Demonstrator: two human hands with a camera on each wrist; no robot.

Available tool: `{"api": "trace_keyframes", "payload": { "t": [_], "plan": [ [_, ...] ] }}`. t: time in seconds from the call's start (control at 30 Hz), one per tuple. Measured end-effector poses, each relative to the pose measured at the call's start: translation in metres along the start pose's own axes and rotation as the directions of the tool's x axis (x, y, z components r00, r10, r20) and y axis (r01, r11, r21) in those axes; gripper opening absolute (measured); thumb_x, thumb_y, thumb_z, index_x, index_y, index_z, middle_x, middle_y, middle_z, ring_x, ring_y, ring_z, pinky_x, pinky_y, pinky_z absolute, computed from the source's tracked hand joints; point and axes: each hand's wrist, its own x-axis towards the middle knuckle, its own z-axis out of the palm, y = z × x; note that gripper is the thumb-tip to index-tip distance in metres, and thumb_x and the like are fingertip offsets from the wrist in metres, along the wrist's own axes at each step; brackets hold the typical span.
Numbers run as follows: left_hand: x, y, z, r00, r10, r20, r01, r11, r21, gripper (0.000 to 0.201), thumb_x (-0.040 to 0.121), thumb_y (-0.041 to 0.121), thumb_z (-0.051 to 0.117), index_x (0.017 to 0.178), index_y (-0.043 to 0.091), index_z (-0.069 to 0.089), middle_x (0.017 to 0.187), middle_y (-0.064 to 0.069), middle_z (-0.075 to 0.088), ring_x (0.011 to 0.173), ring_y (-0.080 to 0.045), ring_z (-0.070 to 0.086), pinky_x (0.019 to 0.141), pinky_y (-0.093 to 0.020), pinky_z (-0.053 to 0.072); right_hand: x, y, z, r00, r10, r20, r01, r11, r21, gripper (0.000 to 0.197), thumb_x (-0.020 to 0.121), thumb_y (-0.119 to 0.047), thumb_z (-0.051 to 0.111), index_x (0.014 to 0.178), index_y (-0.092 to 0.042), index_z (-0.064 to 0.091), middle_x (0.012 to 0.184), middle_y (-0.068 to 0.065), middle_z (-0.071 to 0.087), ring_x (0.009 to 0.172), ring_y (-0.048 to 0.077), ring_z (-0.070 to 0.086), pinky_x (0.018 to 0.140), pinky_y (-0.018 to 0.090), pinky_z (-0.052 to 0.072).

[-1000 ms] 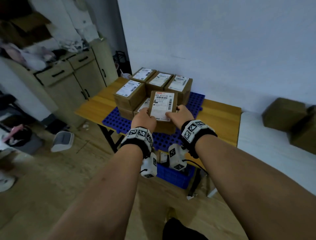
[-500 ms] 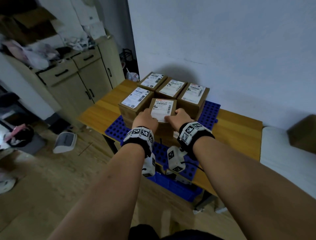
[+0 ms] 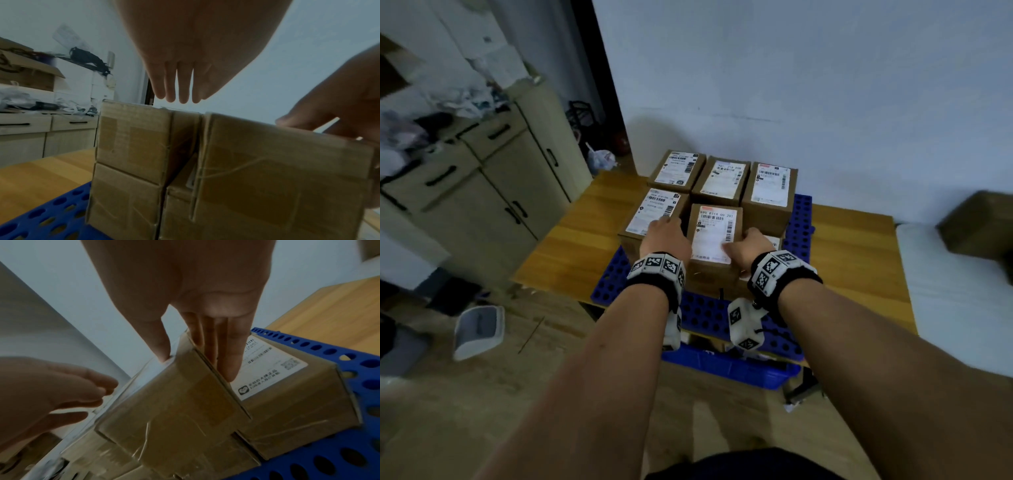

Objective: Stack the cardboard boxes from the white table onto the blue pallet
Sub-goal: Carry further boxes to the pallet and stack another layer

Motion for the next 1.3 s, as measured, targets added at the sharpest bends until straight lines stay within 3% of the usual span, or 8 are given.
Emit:
{"api": "trace_keyframes", "payload": {
  "t": [0.2,0.43,0.6,0.87,1.07,1.3],
  "plan": [
    [0.017,-0.029,0.0,0.995,0.093,0.047,-0.093,0.996,0.011,0.04,0.097,0.012,0.037,0.135,0.004,0.046,0.14,-0.01,0.045,0.13,-0.027,0.038,0.107,-0.038,0.038,0.0,-0.009,0.011,0.995,0.03,-0.095,-0.033,0.999,-0.024,0.06,0.088,-0.042,0.062,0.135,-0.009,0.043,0.127,0.012,0.058,0.108,0.032,0.06,0.089,0.046,0.054],
    [0.026,-0.04,0.0,0.983,0.184,-0.03,-0.18,0.979,0.09,0.033,0.096,0.016,0.038,0.122,0.009,0.057,0.126,-0.007,0.054,0.118,-0.026,0.046,0.091,-0.038,0.044,0.009,-0.025,0.025,0.981,0.052,-0.185,-0.058,0.998,-0.027,0.049,0.091,-0.039,0.06,0.128,-0.008,0.05,0.124,0.012,0.062,0.109,0.032,0.06,0.091,0.041,0.051],
    [0.035,-0.041,-0.004,0.977,0.205,-0.052,-0.199,0.975,0.1,0.036,0.097,0.031,0.038,0.116,0.01,0.06,0.12,-0.006,0.056,0.113,-0.025,0.05,0.085,-0.04,0.048,0.015,-0.034,0.031,0.974,0.084,-0.209,-0.093,0.995,-0.033,0.049,0.093,-0.037,0.059,0.13,-0.006,0.048,0.126,0.013,0.061,0.112,0.031,0.06,0.087,0.037,0.05],
    [0.043,-0.045,-0.001,0.973,0.224,-0.047,-0.216,0.967,0.136,0.044,0.094,0.039,0.042,0.131,0.015,0.048,0.138,-0.005,0.045,0.129,-0.028,0.038,0.1,-0.044,0.039,0.021,-0.037,0.034,0.969,0.091,-0.232,-0.105,0.993,-0.048,0.05,0.094,-0.038,0.057,0.131,-0.007,0.046,0.128,0.014,0.059,0.114,0.033,0.058,0.092,0.041,0.05],
    [0.044,-0.042,-0.002,0.978,0.207,-0.032,-0.201,0.971,0.131,0.04,0.091,0.038,0.045,0.124,0.016,0.053,0.136,-0.005,0.045,0.128,-0.028,0.038,0.102,-0.046,0.039,0.023,-0.034,0.034,0.97,0.093,-0.224,-0.102,0.994,-0.028,0.048,0.093,-0.038,0.058,0.129,-0.008,0.048,0.126,0.013,0.061,0.112,0.032,0.06,0.093,0.042,0.051],
    [0.046,-0.022,-0.009,0.966,0.251,0.056,-0.257,0.952,0.169,0.041,0.085,0.018,0.05,0.127,0.014,0.051,0.136,-0.009,0.045,0.125,-0.028,0.041,0.102,-0.042,0.04,0.008,-0.022,0.019,0.966,0.065,-0.25,-0.083,0.995,-0.061,0.047,0.095,-0.034,0.055,0.132,-0.006,0.047,0.124,0.012,0.06,0.111,0.03,0.058,0.08,0.032,0.047]
  ]
}}
